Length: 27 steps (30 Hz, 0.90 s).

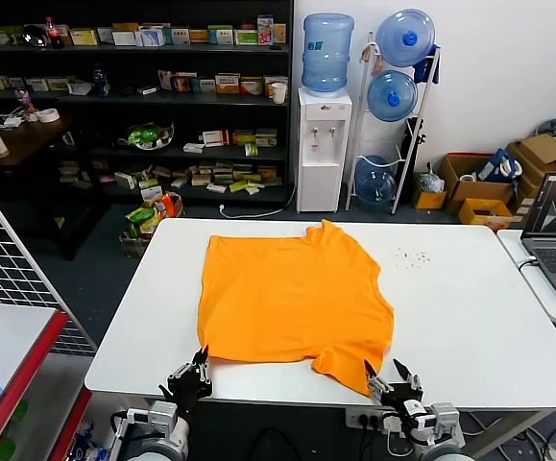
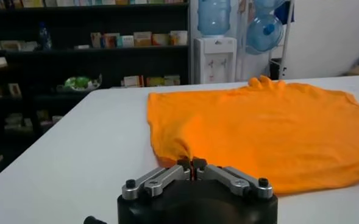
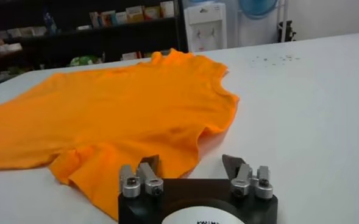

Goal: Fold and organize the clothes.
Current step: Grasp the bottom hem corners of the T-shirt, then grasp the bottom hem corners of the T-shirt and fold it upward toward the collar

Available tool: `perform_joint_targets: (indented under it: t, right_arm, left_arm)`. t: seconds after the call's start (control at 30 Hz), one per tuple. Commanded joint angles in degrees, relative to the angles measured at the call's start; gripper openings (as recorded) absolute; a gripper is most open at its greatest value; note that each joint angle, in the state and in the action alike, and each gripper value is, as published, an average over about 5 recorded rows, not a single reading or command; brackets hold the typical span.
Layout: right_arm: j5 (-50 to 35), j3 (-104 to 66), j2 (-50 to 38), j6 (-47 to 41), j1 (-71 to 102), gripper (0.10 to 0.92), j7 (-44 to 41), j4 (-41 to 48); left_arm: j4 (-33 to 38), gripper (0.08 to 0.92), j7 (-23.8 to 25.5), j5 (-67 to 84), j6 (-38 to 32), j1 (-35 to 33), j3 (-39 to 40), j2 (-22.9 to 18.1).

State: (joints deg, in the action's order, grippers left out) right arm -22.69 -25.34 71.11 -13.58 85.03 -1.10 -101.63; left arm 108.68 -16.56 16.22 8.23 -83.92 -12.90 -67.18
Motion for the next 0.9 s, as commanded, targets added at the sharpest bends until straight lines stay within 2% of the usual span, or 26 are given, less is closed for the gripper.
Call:
perform_joint_targets:
  t: [0.03,0.4,0.5,0.7,0.9]
  right_arm:
    - [2.8,0.9,0.6,-2.2,-1.4,0.51,-0.8,1.8]
    - [4.7,0.2,0.0,-2.1,2.7,0.191,-0.5,-3.5]
    - [4.1,-0.4,-0.3,-0.1,4.1,0.132,0.1,-5.4]
    - [4.6,-1.5,-1.1,2.2,8.0,0.124,1.6,-9.6]
    - [8.8,-3.0,-2.4,5.1,14.0,0.124,2.8,-13.6]
  left_arm:
    - [0.3,0.107,0.0,-0.1,-0.1,-0.4,-0.1,0.1]
    - [1.5,0.107,0.0,-0.3,-0.3,-1.5,0.2,-0.4]
    - [1.8,0.107,0.0,-0.4,-0.7,-1.8,0.1,-0.3]
    - [2.7,0.107,-0.1,-0.6,-1.3,-3.1,-0.1,0.1]
    - [4.3,0.107,-0.3,-1.1,-2.1,-5.2,-0.6,0.7]
